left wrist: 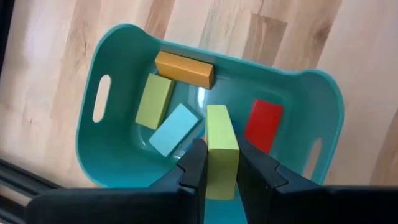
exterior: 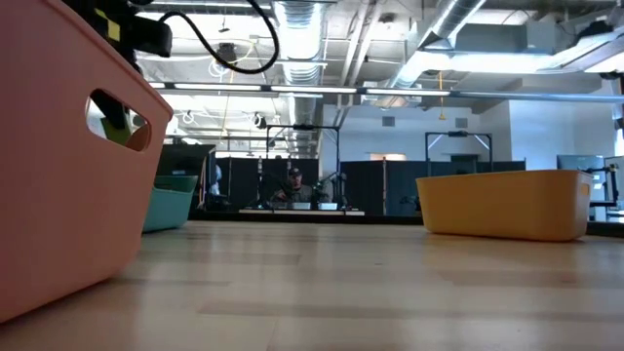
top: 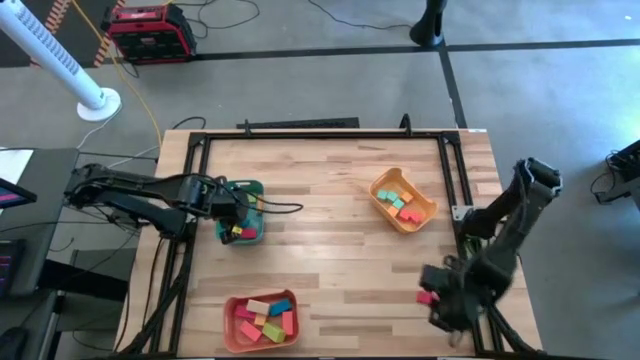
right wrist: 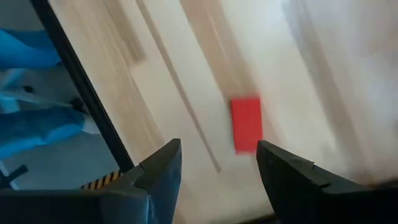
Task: Sort blocks by size
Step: Put the thin light green rectangular block into the green bin, then put the thin red rectangular block into the green bin
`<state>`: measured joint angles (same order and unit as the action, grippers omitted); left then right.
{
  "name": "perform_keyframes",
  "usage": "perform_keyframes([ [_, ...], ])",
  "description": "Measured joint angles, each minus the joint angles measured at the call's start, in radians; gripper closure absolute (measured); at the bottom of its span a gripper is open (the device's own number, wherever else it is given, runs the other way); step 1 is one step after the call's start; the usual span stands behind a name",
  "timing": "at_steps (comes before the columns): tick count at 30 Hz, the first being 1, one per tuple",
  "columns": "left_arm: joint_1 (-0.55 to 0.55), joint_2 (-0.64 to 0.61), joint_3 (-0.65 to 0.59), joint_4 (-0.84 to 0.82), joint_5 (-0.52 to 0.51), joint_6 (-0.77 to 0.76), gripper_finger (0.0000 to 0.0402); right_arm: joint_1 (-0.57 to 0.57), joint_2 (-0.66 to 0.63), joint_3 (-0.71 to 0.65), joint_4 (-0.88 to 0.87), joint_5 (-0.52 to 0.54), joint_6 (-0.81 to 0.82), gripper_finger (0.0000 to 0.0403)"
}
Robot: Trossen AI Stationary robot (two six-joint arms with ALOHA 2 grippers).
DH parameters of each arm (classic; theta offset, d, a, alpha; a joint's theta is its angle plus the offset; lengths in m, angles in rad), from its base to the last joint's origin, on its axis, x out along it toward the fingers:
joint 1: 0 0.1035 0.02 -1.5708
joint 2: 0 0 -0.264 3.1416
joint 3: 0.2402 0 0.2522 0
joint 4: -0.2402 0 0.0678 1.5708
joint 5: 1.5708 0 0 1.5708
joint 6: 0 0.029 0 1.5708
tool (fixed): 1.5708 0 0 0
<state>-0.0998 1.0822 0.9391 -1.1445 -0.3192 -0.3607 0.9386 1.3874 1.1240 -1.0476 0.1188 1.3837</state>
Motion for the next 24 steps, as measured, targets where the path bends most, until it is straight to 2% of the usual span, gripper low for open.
perform_keyframes([
  [4, 0.031, -0.001, 0.0, 0.022, 0.011, 0.001, 0.0327, 0.135, 0.067, 0.0, -0.021, 0.045, 0.133, 0.0168],
  [8, 0.054, -0.002, 0.0, 0.047, 0.028, 0.001, 0.0293, 0.211, 0.165, 0.0, -0.02, 0.088, 0.206, 0.0168],
  [16, 0.07, -0.002, 0.0, 0.077, 0.087, 0.001, 0.0225, 0.202, 0.3, 0.0, 0.007, 0.093, 0.215, 0.0168],
  [24, 0.07, -0.002, 0.0, 0.083, 0.17, -0.016, 0.021, 0.185, 0.356, 0.0, -0.006, 0.1, 0.179, 0.0168],
])
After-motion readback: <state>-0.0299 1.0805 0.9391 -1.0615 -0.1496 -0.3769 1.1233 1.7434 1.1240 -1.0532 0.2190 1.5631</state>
